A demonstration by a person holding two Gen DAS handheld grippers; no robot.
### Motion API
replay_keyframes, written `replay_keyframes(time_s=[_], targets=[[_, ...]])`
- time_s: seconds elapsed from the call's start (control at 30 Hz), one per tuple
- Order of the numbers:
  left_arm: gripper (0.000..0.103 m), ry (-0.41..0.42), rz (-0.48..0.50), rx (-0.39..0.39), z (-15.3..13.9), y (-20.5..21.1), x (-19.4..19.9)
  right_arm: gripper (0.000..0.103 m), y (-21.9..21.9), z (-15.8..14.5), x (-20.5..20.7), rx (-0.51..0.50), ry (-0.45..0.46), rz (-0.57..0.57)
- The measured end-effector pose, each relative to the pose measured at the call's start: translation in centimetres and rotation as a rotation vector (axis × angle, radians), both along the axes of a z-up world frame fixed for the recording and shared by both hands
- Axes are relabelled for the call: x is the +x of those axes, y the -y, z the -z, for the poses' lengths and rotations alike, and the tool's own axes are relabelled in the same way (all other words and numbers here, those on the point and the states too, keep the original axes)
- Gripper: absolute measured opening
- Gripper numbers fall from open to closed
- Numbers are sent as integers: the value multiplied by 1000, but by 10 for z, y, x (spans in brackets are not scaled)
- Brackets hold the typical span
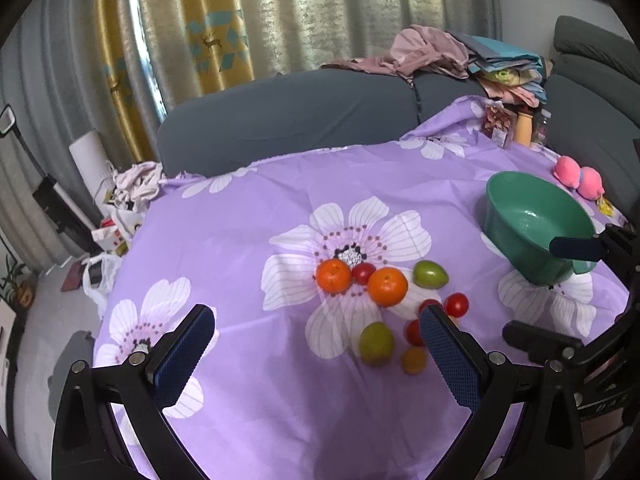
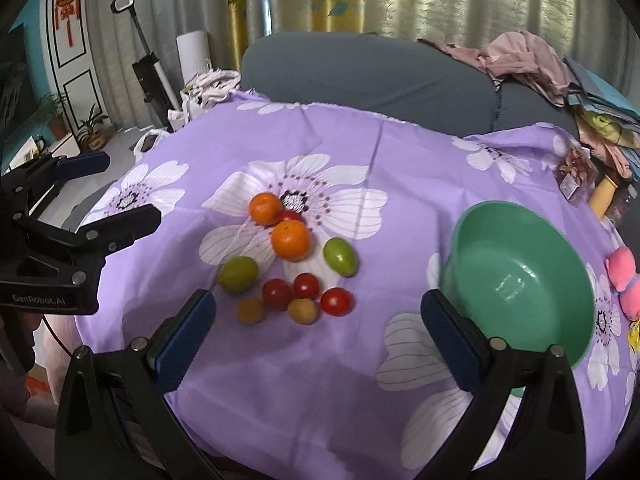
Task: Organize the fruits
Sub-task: 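Move both tools over the fruit cluster beside the green bowl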
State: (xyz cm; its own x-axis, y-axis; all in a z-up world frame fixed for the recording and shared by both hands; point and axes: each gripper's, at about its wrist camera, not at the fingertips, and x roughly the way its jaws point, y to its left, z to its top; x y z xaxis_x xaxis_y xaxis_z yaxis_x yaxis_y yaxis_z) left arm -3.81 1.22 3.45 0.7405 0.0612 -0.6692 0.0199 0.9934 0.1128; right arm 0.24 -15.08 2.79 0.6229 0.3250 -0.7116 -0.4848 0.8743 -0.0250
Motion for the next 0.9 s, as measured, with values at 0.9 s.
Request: replay_keyframes(time_s=[0.9], targets=[[102, -65, 41, -69, 13, -7, 10, 103, -15, 14, 3, -14, -34, -4]])
